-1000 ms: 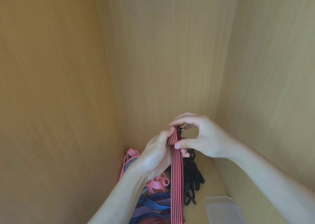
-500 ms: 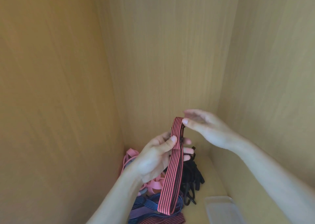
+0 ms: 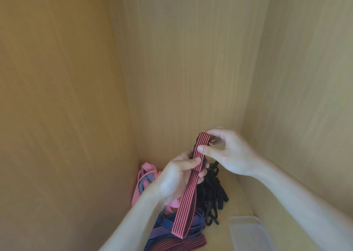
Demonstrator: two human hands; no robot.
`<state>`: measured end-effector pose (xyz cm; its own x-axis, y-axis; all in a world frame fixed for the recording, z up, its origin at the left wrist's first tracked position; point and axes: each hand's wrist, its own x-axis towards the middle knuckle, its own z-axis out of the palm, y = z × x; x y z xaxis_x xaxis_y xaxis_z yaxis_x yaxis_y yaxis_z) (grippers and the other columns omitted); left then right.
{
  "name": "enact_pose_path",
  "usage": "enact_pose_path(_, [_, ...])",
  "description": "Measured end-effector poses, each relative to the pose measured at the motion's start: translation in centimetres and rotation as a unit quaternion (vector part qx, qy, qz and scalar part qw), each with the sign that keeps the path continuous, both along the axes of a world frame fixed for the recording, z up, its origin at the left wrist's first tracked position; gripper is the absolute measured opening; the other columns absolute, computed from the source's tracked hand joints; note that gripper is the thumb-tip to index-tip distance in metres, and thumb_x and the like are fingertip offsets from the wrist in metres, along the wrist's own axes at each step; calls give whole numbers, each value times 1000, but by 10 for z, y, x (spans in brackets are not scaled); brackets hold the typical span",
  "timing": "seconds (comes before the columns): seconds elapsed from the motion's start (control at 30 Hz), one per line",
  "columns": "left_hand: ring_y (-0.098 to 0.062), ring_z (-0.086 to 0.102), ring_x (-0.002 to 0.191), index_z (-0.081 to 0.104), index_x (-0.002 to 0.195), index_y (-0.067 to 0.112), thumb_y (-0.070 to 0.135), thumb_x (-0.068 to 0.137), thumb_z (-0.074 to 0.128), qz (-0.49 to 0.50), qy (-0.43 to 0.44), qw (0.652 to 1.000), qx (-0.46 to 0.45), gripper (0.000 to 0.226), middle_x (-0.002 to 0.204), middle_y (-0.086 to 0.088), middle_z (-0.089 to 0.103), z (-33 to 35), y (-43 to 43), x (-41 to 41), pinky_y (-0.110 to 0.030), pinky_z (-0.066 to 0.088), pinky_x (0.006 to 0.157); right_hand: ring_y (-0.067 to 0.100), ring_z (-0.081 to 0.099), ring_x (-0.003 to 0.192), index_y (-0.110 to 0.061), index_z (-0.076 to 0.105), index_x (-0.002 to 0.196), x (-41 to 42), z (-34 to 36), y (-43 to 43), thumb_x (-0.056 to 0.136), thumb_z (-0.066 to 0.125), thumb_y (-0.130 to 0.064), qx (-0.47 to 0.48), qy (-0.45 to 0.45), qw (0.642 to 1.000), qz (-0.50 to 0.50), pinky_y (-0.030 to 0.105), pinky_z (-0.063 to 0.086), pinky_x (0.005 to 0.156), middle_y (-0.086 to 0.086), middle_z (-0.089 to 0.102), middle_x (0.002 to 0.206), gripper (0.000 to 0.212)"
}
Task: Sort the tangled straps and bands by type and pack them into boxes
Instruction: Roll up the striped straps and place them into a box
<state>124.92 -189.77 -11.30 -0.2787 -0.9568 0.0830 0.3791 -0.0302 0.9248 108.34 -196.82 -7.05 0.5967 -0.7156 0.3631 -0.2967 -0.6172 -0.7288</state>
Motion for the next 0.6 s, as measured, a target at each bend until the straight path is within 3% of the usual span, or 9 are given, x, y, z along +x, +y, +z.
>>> enact_pose_path(0.07, [-18, 52, 71, 45, 121, 0, 16, 93, 53, 9, -27, 1000, -3, 33, 90, -12, 57, 1, 1, -1, -27, 47, 70, 6, 65, 98, -24, 72, 94, 0, 0, 1, 90, 73, -31, -3, -14, 1000, -6, 25, 48, 92, -9, 66, 100, 8])
enact_pose_path(0.17, [-25, 62, 80, 44, 128, -7, 10, 104, 48, 26, -45, 999, 4, 30, 97, -18, 59, -2, 1, 0, -34, 56, 80, 8, 68, 92, -21, 68, 100, 1, -1, 5, 90, 73, -22, -18, -27, 999, -7, 27, 54, 86, -11, 60, 104, 11])
enact_pose_path(0.3, [-29, 66, 80, 41, 138, -2, 8, 101, 47, 54, -57, 997, 8, 39, 97, -20, 63, -5, 1, -1, -38, 58, 81, 10, 64, 99, -19, 65, 113, 2, -5, 7, 90, 72, -17, -61, -18, 998, -15, 30, 51, 94, -14, 56, 113, 24])
enact_pose_path(0.47, [-30, 66, 73, 39, 133, 1, 1, 105, 41, 82, -52, 995, 17, 29, 85, -18, 64, -11, -1, -4, -35, 58, 70, 0, 56, 107, -15, 63, 117, 4, -6, 9, 87, 75, -11, -146, -11, 989, -18, 8, 39, 94, -11, 54, 117, 32])
enact_pose_path(0.6, [-30, 69, 83, 42, 130, -3, -10, 101, 43, 79, -19, 997, 18, 30, 90, -20, 66, -10, -1, -5, -39, 59, 80, 3, 59, 104, -19, 62, 112, 3, -7, 10, 85, 77, -10, -176, -15, 984, -7, 5, 41, 85, -13, 54, 115, 32])
